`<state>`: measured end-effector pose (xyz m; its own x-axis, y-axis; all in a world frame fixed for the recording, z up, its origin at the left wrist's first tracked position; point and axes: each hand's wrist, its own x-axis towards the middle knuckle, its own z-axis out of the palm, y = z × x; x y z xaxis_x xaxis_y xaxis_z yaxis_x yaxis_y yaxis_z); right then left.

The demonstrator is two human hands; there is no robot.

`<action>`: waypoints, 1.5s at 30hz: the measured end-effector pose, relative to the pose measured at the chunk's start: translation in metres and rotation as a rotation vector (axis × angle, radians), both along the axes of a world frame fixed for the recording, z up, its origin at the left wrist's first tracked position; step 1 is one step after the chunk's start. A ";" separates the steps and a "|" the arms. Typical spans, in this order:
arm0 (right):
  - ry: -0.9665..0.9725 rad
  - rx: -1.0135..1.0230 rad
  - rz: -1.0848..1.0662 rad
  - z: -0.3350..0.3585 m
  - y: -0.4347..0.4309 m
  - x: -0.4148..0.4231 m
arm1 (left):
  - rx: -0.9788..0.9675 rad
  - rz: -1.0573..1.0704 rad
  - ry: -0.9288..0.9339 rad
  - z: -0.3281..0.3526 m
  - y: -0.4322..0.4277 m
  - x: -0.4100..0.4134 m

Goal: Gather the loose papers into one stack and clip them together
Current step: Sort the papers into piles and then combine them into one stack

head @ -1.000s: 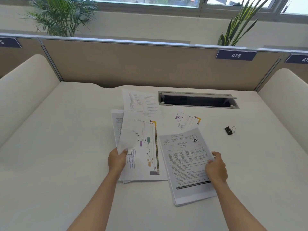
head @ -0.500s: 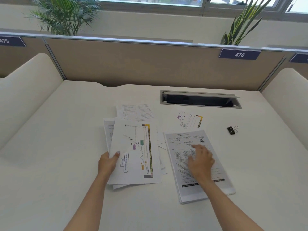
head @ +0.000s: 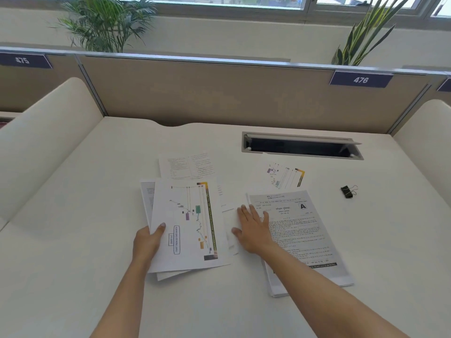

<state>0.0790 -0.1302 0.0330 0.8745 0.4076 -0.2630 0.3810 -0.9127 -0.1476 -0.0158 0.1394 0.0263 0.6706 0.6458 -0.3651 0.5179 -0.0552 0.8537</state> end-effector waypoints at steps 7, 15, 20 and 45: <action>-0.038 0.025 0.081 -0.003 -0.006 -0.001 | -0.037 -0.027 -0.066 0.003 0.000 -0.001; -0.033 0.338 0.059 -0.009 -0.013 -0.020 | -0.035 -0.008 -0.111 0.007 0.013 0.001; -0.175 0.409 -0.011 -0.012 -0.026 -0.020 | -0.044 0.013 -0.123 0.007 0.014 0.002; -0.135 0.332 -0.196 -0.019 -0.046 -0.018 | -0.073 -0.220 -0.025 0.019 -0.049 0.044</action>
